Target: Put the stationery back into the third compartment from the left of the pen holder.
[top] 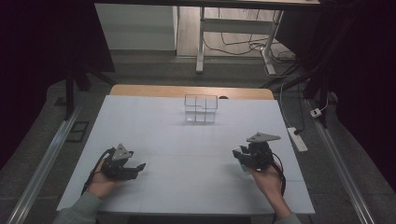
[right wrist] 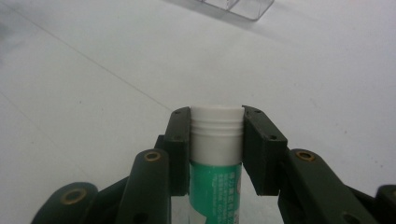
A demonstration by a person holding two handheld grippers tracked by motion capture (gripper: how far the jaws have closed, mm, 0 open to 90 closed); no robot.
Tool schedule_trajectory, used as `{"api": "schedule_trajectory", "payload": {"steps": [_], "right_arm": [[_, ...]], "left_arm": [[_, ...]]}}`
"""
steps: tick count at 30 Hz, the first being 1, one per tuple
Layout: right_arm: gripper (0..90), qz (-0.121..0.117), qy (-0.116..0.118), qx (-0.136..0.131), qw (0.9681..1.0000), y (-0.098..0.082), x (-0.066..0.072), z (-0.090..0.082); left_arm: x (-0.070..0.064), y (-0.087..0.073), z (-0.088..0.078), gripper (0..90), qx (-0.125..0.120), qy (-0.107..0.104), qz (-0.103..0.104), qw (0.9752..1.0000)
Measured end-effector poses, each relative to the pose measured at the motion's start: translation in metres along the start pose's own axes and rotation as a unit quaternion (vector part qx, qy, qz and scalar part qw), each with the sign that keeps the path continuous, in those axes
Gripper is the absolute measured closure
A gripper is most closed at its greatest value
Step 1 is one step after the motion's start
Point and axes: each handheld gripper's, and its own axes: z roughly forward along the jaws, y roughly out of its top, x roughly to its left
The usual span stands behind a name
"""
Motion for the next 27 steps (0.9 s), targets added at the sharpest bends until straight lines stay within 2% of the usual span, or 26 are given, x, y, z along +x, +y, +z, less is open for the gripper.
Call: {"api": "schedule_trajectory", "payload": {"steps": [7,13,27], "right_arm": [[64.2,0.000,-0.002,-0.020,0.9998,0.009,-0.001,0.001],[64.2,-0.004,-0.007,-0.025,0.9997,0.015,-0.001,0.005],[64.1,0.003,-0.009,-0.041,0.9991,0.028,-0.009,0.015]], "left_arm": [[0.000,0.000,0.000,29.6,-0.001,-0.003,-0.002,1.0000],[0.000,0.000,0.000,29.5,0.000,-0.002,0.000,1.0000],[0.000,0.000,0.000,29.5,-0.001,-0.002,-0.001,1.0000]]}}
